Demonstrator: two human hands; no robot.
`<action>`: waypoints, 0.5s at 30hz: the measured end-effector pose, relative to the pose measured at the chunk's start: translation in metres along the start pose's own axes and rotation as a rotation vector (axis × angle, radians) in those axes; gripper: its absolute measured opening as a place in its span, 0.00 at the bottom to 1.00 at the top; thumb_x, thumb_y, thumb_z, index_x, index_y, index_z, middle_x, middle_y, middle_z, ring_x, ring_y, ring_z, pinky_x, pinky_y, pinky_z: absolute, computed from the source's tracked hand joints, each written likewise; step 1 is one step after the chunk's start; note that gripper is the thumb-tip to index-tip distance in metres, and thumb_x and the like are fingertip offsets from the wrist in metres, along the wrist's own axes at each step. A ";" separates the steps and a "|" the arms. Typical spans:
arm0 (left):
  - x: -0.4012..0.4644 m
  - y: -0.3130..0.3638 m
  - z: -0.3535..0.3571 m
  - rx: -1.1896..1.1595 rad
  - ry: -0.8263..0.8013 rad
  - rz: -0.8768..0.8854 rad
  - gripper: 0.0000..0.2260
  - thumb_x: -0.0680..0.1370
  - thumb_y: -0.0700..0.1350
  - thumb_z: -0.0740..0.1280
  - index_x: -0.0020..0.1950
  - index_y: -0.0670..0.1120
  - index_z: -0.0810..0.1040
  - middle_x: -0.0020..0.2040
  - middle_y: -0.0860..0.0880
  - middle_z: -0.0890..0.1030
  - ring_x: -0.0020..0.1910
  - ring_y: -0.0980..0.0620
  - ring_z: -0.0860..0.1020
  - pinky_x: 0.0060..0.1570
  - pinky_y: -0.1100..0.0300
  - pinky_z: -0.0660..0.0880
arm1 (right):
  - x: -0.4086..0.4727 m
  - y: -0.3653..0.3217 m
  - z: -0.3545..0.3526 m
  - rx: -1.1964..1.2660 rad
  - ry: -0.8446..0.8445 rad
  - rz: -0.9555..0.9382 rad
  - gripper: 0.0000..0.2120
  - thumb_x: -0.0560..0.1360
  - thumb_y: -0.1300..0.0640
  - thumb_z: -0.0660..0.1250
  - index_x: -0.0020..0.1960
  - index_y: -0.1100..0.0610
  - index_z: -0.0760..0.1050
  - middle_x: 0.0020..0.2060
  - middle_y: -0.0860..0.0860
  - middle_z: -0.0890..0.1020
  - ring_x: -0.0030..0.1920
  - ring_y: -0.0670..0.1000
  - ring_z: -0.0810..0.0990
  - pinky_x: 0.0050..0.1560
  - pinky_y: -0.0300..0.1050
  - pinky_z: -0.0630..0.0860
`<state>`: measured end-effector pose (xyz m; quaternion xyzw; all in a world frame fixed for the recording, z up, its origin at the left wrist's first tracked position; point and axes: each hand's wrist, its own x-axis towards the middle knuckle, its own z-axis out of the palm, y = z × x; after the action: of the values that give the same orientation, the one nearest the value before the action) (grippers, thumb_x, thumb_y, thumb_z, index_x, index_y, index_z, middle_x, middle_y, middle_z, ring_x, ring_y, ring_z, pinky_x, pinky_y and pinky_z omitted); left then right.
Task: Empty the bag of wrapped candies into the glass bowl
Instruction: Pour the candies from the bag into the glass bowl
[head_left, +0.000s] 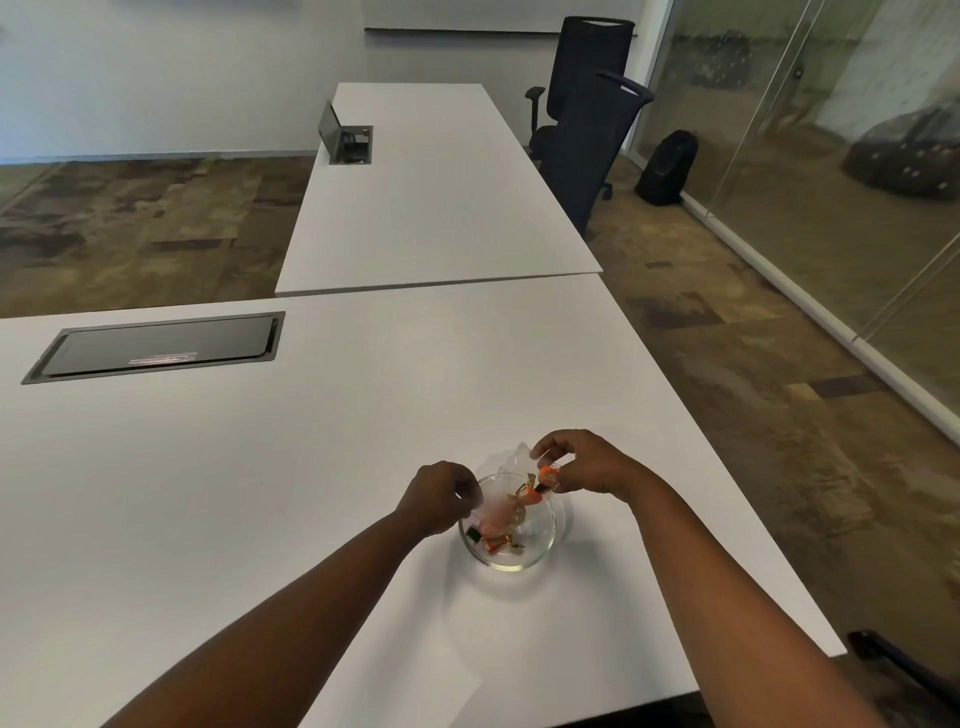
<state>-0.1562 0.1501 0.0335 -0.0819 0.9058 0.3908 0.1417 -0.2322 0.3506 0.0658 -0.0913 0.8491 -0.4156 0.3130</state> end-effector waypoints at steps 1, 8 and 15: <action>0.000 -0.001 0.000 -0.004 0.005 0.000 0.06 0.74 0.36 0.66 0.46 0.38 0.82 0.41 0.47 0.81 0.37 0.50 0.81 0.33 0.68 0.74 | 0.000 0.001 -0.001 -0.012 0.031 -0.019 0.14 0.69 0.71 0.70 0.50 0.57 0.79 0.42 0.50 0.78 0.45 0.50 0.77 0.42 0.39 0.78; 0.001 -0.007 0.002 0.026 0.052 -0.008 0.06 0.73 0.40 0.69 0.48 0.39 0.83 0.51 0.42 0.84 0.46 0.48 0.79 0.52 0.54 0.77 | 0.000 -0.001 -0.006 0.034 0.069 -0.053 0.14 0.68 0.70 0.72 0.36 0.51 0.79 0.33 0.47 0.81 0.29 0.38 0.81 0.29 0.31 0.77; 0.000 -0.010 0.001 0.070 0.060 -0.036 0.06 0.73 0.44 0.69 0.47 0.43 0.82 0.51 0.48 0.83 0.43 0.52 0.76 0.49 0.52 0.80 | -0.004 -0.008 -0.005 0.079 0.086 -0.099 0.16 0.67 0.68 0.73 0.34 0.47 0.81 0.31 0.42 0.83 0.35 0.41 0.80 0.35 0.34 0.73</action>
<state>-0.1530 0.1445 0.0259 -0.1048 0.9211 0.3539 0.1239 -0.2331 0.3498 0.0759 -0.1031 0.8391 -0.4673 0.2586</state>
